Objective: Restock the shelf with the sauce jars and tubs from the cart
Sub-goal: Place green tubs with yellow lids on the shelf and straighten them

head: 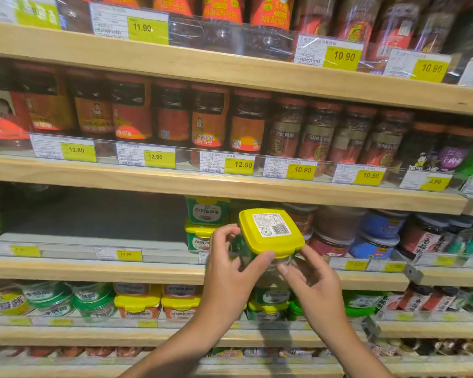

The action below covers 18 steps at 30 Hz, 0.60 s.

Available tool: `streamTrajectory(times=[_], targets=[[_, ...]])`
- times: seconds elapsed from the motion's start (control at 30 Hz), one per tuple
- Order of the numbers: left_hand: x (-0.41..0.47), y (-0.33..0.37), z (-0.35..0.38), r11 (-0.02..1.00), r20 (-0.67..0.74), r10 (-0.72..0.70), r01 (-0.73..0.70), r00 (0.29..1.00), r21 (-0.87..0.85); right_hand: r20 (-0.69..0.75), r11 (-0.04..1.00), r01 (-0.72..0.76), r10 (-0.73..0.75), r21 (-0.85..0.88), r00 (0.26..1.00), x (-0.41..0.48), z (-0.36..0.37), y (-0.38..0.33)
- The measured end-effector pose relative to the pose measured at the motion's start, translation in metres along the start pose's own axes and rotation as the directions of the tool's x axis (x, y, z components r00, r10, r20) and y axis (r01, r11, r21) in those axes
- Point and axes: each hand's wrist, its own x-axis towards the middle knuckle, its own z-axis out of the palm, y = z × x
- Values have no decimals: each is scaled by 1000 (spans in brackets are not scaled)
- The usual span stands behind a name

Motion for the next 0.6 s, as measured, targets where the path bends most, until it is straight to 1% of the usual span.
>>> streamTrajectory(times=[0.07,0.17,0.23,0.37,0.47,0.53,0.6], targets=[[-1,5,1,998,7,37,-37,999,43,-9,999,-21,22,33,1000,5,3,2],[-1,8,-1,968,25,91,-94,996,231,-52,1000,6,-4,24,999,13,8,-1],[1,8,-3,955,32,66,-72,997,288,-74,1000,25,-25,-1,997,20,11,-2],[9,7,-8,962,33,-12,3,999,274,-96,1000,28,-29,-15,995,30,19,-5],[12,6,-9,969,60,-60,43,996,244,-110,999,40,-41,-19,993,38,26,-11],[13,4,-7,973,81,-98,79,992,216,-116,997,53,-60,-63,991,44,29,-14],[16,3,-5,972,89,-110,88,990,218,-86,991,61,-72,-123,994,47,33,-18]])
